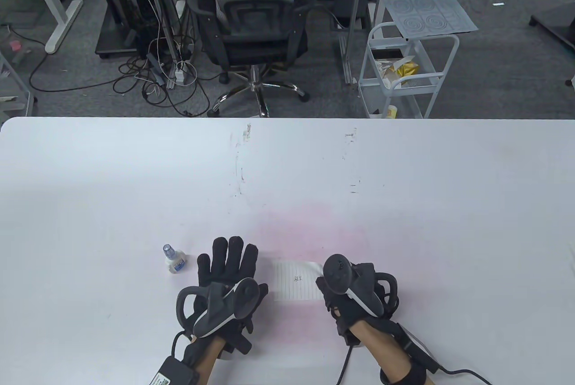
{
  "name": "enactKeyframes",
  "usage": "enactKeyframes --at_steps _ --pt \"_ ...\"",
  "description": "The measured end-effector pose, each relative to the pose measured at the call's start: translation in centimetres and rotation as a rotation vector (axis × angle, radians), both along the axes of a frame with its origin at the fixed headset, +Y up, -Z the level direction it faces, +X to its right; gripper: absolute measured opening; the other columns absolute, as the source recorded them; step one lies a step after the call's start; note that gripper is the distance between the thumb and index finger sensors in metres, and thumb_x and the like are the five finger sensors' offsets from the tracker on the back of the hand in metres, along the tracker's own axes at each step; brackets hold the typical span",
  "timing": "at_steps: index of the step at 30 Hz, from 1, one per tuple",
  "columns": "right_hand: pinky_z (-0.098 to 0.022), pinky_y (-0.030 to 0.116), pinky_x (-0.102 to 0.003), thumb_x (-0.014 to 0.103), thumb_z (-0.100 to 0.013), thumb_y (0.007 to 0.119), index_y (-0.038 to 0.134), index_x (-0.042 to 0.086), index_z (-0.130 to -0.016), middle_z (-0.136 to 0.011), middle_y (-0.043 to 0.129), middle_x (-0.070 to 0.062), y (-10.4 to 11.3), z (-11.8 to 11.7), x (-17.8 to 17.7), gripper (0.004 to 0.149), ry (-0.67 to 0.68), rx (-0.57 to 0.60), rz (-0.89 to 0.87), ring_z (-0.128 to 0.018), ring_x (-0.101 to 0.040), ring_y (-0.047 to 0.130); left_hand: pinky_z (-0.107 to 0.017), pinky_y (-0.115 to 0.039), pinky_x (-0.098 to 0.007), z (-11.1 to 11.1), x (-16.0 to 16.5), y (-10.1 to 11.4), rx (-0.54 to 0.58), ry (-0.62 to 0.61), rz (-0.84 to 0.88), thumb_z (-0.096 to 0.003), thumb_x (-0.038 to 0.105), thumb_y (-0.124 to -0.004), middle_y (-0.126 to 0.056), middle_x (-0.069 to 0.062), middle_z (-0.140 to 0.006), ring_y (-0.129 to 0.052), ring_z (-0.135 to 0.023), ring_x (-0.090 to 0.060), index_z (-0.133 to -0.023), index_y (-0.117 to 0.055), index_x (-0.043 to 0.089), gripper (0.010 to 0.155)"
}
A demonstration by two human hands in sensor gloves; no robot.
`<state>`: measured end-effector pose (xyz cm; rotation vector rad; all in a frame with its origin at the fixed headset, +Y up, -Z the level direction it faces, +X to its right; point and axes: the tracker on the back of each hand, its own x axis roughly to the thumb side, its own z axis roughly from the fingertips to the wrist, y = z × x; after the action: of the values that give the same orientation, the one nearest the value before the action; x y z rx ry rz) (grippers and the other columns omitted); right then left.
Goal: Brush correction fluid to cover black text
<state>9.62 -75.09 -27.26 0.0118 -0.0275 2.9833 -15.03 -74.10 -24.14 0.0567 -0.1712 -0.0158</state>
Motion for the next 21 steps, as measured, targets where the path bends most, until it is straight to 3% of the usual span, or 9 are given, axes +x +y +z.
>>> enactKeyframes --at_steps 9,16,21 --pt "-0.048 0.075 -0.052 0.054 -0.035 0.085 0.086 0.022 -0.068 -0.064 0.091 -0.004 0.0 0.2 0.1 0.046 -0.039 -0.044 0.081 -0.051 -0.03 0.098 -0.078 -0.04 -0.063 0.0 0.0 0.0 -0.005 0.001 -0.004 -0.0397 0.069 -0.062 -0.03 -0.003 -0.12 -0.033 -0.113 -0.037 -0.109 -0.037 0.036 0.08" --pt "-0.06 0.062 -0.06 0.061 -0.036 0.077 0.072 0.018 -0.089 -0.089 0.072 -0.01 0.3 0.6 0.6 0.069 -0.036 -0.02 0.091 -0.079 -0.043 0.081 -0.078 -0.04 -0.063 0.0 0.0 0.0 -0.004 0.002 -0.002 -0.0397 0.069 -0.062 -0.03 -0.003 -0.12 -0.033 -0.113 -0.037 -0.109 -0.037 0.036 0.081" --pt "-0.064 0.056 -0.062 0.062 -0.037 0.073 0.061 0.021 -0.097 -0.099 0.058 -0.009 1.6 1.0 1.9 0.073 0.005 0.066 0.028 -0.091 -0.046 0.065 -0.078 -0.04 -0.063 0.0 0.0 0.0 -0.004 0.002 -0.001 -0.0396 0.069 -0.062 -0.03 -0.003 -0.12 -0.033 -0.113 -0.037 -0.109 -0.037 0.036 0.08"
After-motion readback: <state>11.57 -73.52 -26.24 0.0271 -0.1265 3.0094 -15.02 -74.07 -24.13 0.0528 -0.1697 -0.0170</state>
